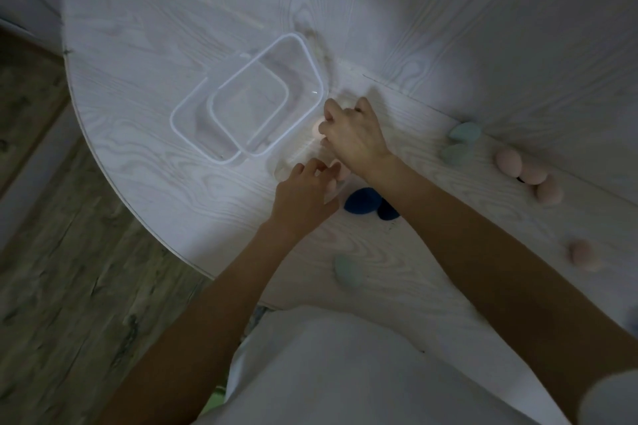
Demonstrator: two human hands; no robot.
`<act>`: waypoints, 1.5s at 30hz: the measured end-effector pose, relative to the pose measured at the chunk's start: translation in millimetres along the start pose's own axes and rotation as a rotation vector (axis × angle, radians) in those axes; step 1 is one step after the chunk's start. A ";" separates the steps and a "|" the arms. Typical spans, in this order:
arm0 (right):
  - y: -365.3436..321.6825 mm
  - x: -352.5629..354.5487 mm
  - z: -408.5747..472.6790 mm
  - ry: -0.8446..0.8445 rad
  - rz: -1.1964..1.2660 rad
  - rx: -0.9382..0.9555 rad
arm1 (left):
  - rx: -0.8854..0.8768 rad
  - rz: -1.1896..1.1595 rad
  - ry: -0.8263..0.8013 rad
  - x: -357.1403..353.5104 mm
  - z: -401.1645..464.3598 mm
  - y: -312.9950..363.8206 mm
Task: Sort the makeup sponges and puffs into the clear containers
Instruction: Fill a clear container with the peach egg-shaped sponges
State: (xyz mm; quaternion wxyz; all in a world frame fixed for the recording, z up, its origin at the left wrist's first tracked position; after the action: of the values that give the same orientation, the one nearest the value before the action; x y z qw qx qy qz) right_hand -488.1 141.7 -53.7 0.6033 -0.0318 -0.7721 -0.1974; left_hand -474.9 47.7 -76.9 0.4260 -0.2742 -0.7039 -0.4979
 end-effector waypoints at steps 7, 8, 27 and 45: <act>-4.1 -6.5 -2.5 -0.090 -0.089 -0.022 | -0.005 -0.011 -0.025 -1.2 0.6 -0.9; -2.9 -5.7 -5.2 -0.089 -0.098 -0.032 | -0.005 -0.014 -0.028 -0.5 0.9 -0.4; -4.8 -14.7 -24.7 -0.029 -0.120 0.165 | -0.030 -0.016 -0.041 -1.3 2.0 3.6; 44.7 -4.8 -53.1 0.268 0.768 -0.307 | -0.080 -0.011 0.011 5.4 4.8 9.9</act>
State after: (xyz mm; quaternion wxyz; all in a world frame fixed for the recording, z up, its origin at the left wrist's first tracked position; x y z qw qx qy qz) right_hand -425.2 165.4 -36.0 0.7162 -0.3802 -0.5806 -0.0737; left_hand -471.1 55.5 -68.3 0.4157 -0.2843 -0.6827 -0.5294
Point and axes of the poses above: each hand's wrist, its own z-axis towards the middle knuckle, its own x-axis out of the back of the hand, y = z × x, the point moved 8 cm from there along z, towards the middle knuckle, and after that the axes turned 2 degrees about -x, right-handed, at the moved point
